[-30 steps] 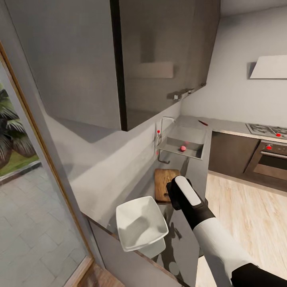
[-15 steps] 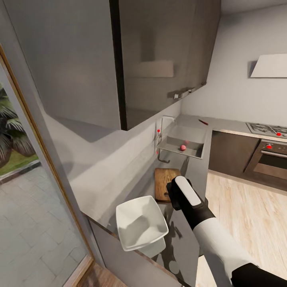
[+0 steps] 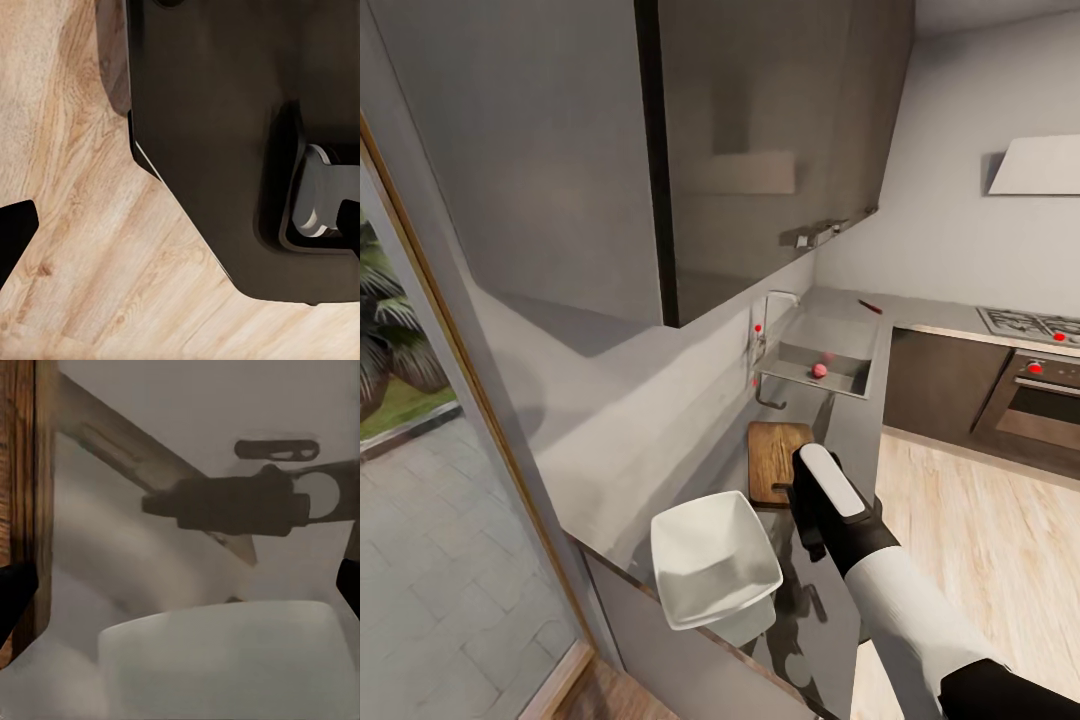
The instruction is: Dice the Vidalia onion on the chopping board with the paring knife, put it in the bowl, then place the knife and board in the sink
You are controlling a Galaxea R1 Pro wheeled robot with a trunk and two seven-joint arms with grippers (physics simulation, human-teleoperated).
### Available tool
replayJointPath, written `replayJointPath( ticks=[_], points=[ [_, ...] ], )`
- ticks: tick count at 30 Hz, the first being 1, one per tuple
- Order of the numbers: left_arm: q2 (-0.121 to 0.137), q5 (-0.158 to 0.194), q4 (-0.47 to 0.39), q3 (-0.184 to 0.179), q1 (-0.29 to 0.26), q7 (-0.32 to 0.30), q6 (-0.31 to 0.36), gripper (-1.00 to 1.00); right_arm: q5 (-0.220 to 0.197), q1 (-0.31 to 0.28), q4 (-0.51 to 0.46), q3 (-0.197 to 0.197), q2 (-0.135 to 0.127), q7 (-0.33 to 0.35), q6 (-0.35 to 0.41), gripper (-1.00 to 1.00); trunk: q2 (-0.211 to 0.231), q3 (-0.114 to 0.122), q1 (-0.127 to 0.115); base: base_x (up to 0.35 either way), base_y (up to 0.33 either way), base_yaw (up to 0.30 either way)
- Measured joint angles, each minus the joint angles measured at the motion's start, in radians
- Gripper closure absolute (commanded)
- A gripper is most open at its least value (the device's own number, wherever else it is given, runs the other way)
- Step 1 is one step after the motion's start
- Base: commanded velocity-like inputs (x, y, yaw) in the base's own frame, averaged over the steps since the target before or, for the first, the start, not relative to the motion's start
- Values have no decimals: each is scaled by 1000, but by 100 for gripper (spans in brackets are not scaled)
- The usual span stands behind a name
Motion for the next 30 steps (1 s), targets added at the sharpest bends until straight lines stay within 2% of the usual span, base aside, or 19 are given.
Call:
replayJointPath(
  ticks=[3,7,11,13,14,17,20,23,30],
  points=[
    [1,0,0,0,0,0,0,-100,0,0,-5,0,0,15,0,-100,0,0,0,0,0,0],
    [0,0,0,0,0,0,0,-100,0,-1,-17,-1,0,82,3,-100,0,0,0,0,0,0],
    [1,0,0,0,0,0,0,-100,-1,-1,-29,-1,0,102,5,-100,0,0,0,0,0,0],
    [0,0,0,0,0,0,0,-100,-3,-1,-36,-1,0,177,10,-100,0,0,0,0,0,0],
    [0,0,0,0,0,0,0,-100,-4,-1,-36,-3,0,188,11,-100,0,0,0,0,0,0],
    [1,0,0,0,0,0,0,-100,-10,-1,-37,-35,-3,219,46,-100,0,0,0,0,0,0],
    [0,0,0,-1,0,0,0,-100,-53,-2,-37,-109,-4,232,151,-100,0,0,0,0,0,0],
    [0,0,0,0,0,0,0,-100,-79,-1,-37,-141,-5,233,197,-100,0,0,0,18,16,0],
    [0,0,0,0,0,0,0,-100,-84,-1,-37,-147,-5,233,204,-100,0,0,0,127,126,0]
  ],
)
